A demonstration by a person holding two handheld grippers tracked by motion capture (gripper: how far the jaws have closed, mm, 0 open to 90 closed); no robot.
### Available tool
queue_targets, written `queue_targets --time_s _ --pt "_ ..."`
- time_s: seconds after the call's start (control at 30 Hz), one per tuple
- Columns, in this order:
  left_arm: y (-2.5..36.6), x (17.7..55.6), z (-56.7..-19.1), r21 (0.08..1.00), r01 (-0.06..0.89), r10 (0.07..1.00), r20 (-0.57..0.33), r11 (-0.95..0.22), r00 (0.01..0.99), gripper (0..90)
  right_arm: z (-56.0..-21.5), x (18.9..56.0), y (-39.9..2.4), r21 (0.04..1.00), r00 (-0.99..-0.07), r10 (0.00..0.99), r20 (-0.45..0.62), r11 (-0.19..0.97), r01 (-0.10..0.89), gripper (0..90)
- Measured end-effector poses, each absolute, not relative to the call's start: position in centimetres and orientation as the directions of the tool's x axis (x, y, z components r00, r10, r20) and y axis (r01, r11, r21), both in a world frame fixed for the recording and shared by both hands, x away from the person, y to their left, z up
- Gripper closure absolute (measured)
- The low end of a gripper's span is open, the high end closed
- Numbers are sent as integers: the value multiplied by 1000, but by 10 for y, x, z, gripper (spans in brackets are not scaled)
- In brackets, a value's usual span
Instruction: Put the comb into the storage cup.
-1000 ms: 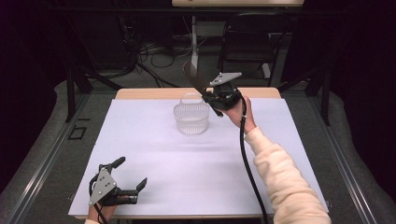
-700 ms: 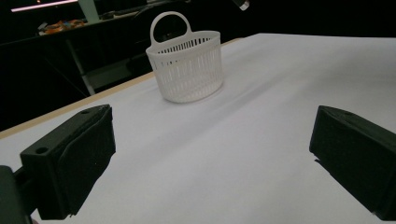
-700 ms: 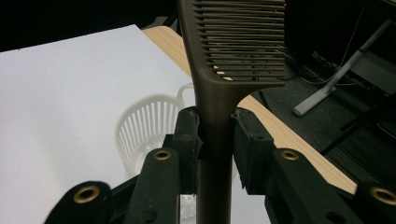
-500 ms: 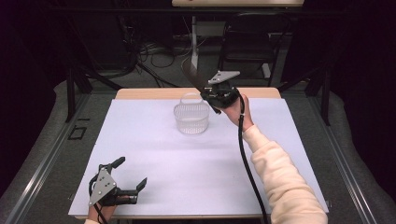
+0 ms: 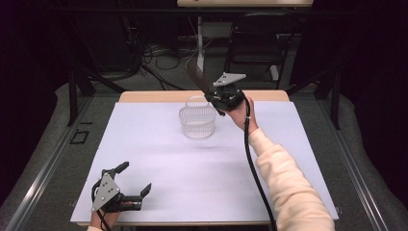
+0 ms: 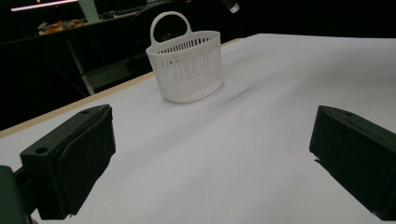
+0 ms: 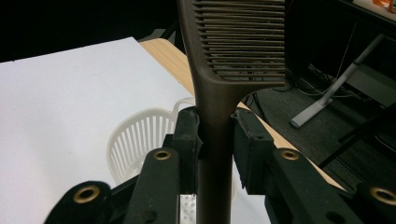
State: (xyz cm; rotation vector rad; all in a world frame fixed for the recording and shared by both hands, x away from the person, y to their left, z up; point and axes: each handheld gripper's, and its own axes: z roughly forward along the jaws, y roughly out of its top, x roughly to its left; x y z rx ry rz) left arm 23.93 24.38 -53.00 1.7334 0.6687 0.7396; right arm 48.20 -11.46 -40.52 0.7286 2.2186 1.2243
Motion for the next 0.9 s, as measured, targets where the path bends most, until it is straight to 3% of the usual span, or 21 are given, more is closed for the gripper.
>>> queue_targets --time_s 0.9 --pt "244 239 -530 963 73 747 152 -259 647 3 -406 484 -102 884 -742 645 -183 438 162 722"
